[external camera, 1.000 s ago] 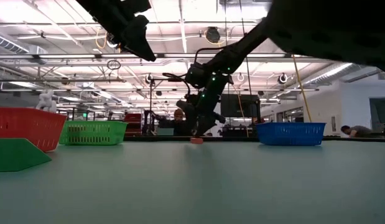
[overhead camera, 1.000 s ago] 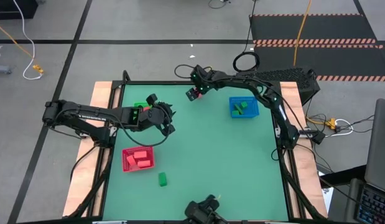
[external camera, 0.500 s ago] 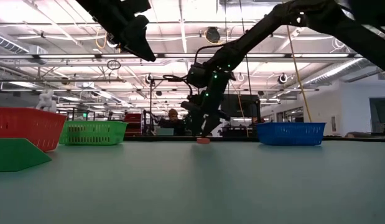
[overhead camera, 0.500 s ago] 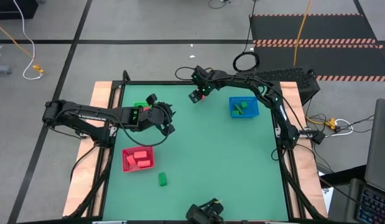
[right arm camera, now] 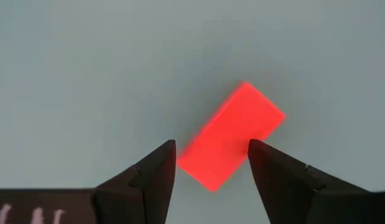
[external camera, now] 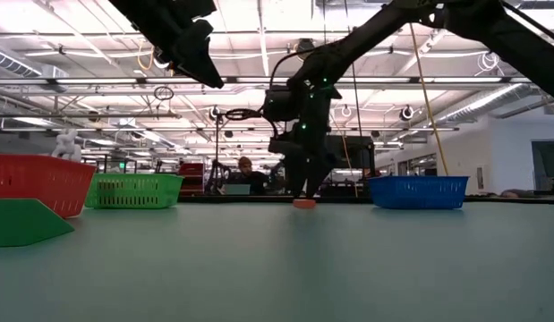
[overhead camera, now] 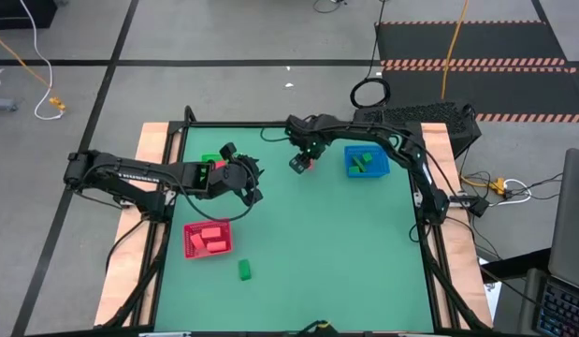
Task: Sort & place blocks by color
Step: Put the orange block into the red bin
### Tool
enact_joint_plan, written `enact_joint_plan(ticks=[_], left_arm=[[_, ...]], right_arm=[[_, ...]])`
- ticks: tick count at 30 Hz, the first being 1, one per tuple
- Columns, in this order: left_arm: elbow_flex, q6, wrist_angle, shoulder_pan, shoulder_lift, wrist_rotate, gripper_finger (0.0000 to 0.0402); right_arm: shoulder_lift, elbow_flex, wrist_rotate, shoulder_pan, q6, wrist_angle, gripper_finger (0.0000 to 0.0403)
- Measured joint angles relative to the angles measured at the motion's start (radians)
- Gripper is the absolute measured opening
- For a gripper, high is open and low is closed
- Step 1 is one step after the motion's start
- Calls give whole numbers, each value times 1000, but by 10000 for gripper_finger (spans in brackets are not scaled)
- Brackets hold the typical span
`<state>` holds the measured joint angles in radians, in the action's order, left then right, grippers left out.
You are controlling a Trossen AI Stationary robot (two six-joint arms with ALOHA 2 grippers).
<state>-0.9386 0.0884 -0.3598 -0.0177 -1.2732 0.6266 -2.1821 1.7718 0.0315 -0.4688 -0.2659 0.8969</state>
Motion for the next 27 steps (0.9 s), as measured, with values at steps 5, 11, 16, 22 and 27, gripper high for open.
enact_joint_plan(ticks=[5,11,16,22,27], left_arm=[[0,4,-5,-4,0,0,159],[0,3,-5,-5,0,0,159],[0,3,-5,-5,0,0,159],[0,2,-6,-12,0,0,159],[0,-2,-7,-11,0,0,159]], right_arm=[[26,0,-4,46,14,17,196],[86,2,-150,79,-30,31,196],[88,2,-210,70,-29,26,196],[88,-79,-148,61,-16,-98,196],[90,-198,-81,57,9,-190,196]])
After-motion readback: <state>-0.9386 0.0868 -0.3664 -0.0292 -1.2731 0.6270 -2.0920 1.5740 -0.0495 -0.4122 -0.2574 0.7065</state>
